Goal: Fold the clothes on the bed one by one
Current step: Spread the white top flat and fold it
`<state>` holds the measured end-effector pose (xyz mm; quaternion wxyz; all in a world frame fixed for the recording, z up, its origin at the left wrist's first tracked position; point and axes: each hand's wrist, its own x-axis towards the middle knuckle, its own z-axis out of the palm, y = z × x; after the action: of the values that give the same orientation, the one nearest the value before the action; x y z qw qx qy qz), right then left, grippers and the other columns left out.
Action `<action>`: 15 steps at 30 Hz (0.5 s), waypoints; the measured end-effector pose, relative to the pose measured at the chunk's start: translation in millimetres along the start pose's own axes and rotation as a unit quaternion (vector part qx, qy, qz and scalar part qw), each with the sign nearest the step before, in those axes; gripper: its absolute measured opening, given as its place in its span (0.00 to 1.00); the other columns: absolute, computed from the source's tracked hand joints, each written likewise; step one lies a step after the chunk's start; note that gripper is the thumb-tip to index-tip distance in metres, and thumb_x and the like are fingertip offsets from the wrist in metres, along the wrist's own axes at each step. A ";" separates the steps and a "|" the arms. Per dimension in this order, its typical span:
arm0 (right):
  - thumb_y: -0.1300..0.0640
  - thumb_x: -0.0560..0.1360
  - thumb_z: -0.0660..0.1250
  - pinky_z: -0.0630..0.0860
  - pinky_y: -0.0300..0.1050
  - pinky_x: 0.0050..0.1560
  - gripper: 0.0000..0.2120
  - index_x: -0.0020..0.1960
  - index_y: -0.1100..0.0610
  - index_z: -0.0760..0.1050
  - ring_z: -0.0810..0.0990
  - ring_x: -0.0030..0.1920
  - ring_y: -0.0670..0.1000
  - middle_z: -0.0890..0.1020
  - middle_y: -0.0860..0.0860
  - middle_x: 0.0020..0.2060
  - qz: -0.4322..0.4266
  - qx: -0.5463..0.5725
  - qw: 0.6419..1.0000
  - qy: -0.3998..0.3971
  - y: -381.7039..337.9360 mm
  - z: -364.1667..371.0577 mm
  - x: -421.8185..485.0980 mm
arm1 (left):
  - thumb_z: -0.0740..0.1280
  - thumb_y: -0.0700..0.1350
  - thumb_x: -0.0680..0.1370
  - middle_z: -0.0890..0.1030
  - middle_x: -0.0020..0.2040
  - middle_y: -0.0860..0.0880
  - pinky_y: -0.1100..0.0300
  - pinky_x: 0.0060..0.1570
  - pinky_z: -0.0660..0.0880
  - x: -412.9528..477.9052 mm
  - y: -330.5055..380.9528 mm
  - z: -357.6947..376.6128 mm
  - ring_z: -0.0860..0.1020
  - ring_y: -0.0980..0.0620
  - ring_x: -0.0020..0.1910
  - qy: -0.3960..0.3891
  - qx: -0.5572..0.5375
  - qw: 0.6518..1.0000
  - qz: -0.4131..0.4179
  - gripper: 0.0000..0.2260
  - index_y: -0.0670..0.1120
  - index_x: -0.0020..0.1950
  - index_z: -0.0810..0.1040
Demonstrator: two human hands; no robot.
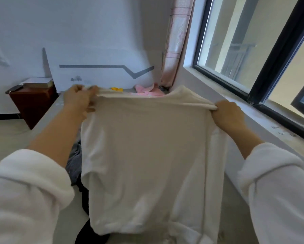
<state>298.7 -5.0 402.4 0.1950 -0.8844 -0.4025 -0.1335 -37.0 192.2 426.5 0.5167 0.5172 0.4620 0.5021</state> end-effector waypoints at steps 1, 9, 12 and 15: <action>0.62 0.74 0.58 0.66 0.44 0.35 0.09 0.38 0.61 0.74 0.72 0.34 0.56 0.74 0.55 0.32 0.004 0.056 0.998 0.037 -3.3 -10.5 9.5 | 0.71 0.43 0.76 0.76 0.40 0.50 0.53 0.34 0.74 2.2 13.2 3.3 0.74 0.48 0.38 0.016 -0.043 0.998 0.047 0.13 0.51 0.40 0.67; 0.62 0.74 0.59 0.55 0.35 0.27 0.15 0.30 0.56 0.64 0.59 0.28 0.43 0.64 0.48 0.26 -0.088 0.305 0.938 0.142 10.4 -45.6 12.3 | 0.76 0.61 0.67 0.80 0.48 0.41 0.47 0.48 0.79 -4.4 28.9 -19.7 0.80 0.43 0.47 0.048 -0.110 0.966 0.230 0.28 0.40 0.52 0.76; 0.61 0.73 0.63 0.58 0.36 0.28 0.12 0.31 0.58 0.66 0.63 0.28 0.48 0.67 0.52 0.27 -0.141 0.243 0.954 0.101 33.3 -8.5 -12.7 | 0.76 0.60 0.68 0.81 0.48 0.43 0.40 0.49 0.79 -36.0 -29.0 -36.1 0.81 0.41 0.49 0.091 -0.058 0.974 0.198 0.18 0.48 0.46 0.79; 0.62 0.71 0.67 0.59 0.46 0.31 0.10 0.34 0.60 0.69 0.67 0.32 0.53 0.71 0.55 0.31 -0.154 0.191 0.969 -0.008 60.5 49.9 -43.5 | 0.78 0.50 0.66 0.81 0.39 0.55 0.52 0.46 0.80 -94.9 -101.6 -38.8 0.80 0.52 0.43 0.120 -0.065 0.981 0.141 0.11 0.56 0.37 0.75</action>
<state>321.0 -47.4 326.6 0.3344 -0.7591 -0.5535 -0.0749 -78.0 104.3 319.6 0.4138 0.4784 0.4099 0.6572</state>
